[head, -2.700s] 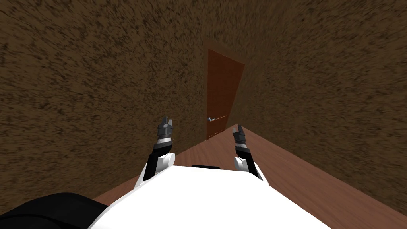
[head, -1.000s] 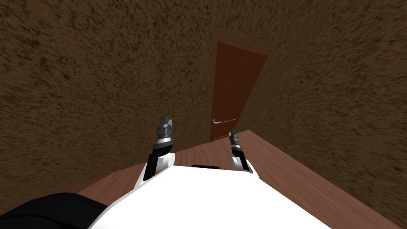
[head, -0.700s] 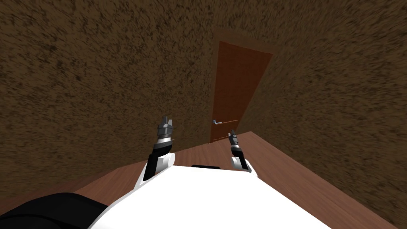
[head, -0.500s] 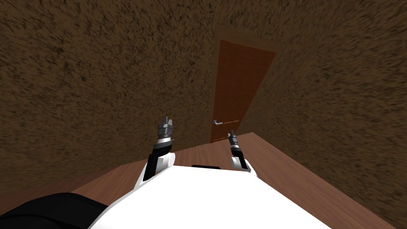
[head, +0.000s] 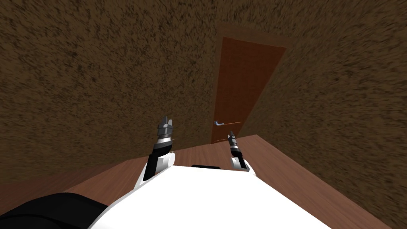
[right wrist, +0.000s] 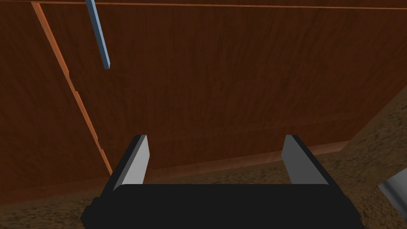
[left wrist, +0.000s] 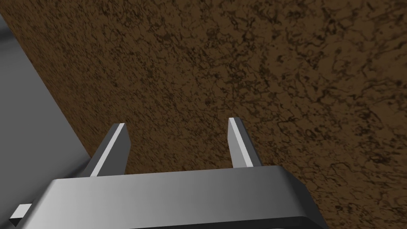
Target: Pull the door open
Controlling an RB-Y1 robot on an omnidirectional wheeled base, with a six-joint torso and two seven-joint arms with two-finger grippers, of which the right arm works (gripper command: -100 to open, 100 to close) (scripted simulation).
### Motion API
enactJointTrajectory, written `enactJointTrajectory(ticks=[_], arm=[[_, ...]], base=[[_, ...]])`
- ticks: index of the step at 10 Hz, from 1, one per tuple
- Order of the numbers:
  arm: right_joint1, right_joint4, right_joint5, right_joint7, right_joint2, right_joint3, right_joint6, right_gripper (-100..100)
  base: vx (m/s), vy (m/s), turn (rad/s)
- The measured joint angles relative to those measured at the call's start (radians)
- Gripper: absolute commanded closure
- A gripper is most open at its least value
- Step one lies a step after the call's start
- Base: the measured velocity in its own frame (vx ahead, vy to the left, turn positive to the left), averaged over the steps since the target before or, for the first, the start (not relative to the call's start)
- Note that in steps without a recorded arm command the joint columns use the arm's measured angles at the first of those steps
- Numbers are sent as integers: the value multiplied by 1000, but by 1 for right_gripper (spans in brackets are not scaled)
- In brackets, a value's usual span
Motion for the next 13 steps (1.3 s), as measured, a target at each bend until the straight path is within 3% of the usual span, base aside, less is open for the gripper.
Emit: enactJointTrajectory(ticks=[4, 6, 13], arm=[[-37, 92, 1, -13, -9, -2, -18, -100], [-69, 159, 0, -24, -19, -5, -35, -100], [-140, 353, 2, -48, -34, -9, -74, -100]], base=[[23, -47, 103], [33, -80, 150], [27, -57, 129]])
